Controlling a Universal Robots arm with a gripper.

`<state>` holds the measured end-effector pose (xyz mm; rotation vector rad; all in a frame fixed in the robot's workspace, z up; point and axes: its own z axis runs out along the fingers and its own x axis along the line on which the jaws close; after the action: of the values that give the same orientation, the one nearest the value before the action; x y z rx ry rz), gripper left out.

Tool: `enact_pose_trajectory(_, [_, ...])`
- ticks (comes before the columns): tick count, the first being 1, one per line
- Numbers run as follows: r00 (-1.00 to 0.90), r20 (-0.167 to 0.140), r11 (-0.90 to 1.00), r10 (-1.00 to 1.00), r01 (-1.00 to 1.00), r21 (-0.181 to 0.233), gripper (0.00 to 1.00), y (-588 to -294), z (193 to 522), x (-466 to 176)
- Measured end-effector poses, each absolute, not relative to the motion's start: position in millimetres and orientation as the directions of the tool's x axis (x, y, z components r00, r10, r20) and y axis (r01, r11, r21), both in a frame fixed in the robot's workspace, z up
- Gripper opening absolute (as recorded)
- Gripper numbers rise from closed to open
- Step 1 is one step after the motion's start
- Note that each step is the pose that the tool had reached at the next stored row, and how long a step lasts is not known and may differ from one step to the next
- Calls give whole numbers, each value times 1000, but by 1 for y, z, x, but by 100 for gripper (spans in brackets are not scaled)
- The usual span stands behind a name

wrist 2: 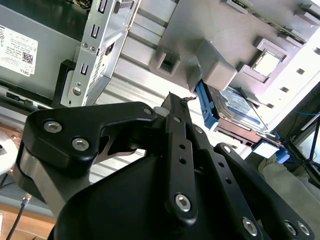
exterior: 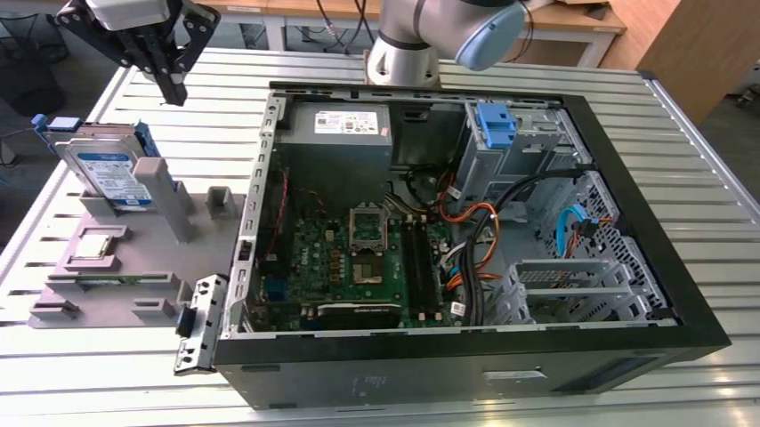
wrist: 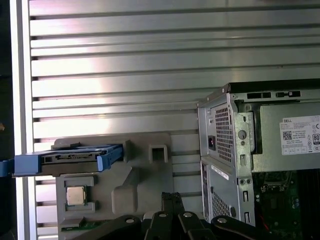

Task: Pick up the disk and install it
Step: 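Reach for the disk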

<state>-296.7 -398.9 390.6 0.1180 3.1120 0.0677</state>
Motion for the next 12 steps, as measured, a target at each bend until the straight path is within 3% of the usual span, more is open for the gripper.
enact_pose_trajectory(12, [-997,-25,996,76,75,44,11,-399,390,-300])
